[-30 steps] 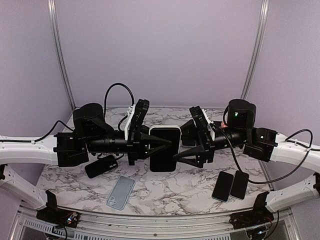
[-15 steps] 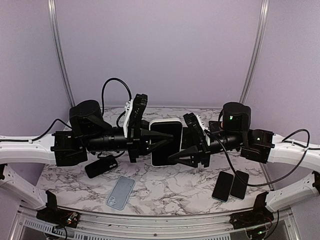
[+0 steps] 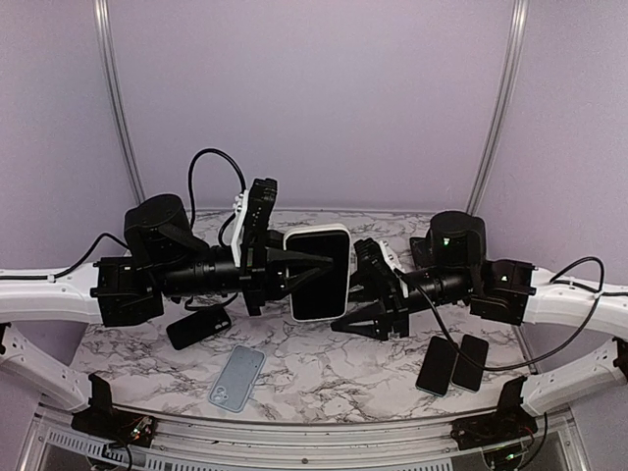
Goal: Put the phone into the phone case
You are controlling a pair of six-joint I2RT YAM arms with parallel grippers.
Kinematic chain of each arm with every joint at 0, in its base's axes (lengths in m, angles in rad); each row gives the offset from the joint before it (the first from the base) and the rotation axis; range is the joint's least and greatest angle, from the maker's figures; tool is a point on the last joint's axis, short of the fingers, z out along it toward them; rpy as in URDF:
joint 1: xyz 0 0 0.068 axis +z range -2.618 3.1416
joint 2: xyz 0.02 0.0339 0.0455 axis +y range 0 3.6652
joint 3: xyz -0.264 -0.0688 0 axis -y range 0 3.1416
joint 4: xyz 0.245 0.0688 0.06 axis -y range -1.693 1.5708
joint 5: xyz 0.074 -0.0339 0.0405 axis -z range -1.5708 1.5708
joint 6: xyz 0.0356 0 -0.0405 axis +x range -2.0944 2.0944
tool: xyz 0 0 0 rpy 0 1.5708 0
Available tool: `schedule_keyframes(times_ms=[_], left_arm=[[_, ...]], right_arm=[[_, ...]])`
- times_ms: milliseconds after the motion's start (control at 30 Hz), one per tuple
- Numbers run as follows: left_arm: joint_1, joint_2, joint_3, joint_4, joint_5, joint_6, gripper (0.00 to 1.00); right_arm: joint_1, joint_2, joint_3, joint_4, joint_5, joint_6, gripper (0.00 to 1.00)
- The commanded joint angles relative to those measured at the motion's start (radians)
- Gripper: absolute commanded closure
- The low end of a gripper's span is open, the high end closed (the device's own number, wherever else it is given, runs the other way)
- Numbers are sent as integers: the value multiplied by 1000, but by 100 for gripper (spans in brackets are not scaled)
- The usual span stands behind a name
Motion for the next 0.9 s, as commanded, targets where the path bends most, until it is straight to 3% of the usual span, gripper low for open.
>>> schedule_keyframes(times_ms=[0,100,200,433,567,633,800,867], left_arm=[[-6,-53,-25,87,-21,10,100],[-6,-57,-40,80,-29,13,100],[-7,-51,-44,76,-17,13,100],[-19,-27,-38,48,-11,70,100],[-22,-15,-30,28,-10,83,100],[-24,-9,-24,22,-7,86,100],[-25,0,-11,13,0,89,100],[-26,2,-6,10,2,92,100]], right_arm=[[-19,-29,74,-113,70,-39,26],[-49,-73,108,-161,89,-58,16],[-56,-102,165,-170,77,-75,16],[-53,-44,259,-133,-7,-46,38],[-38,-10,279,-114,-37,-52,45],[-26,6,291,-103,-66,-65,54],[-14,19,297,-110,-98,-75,61],[-10,17,294,-107,-93,-70,72]])
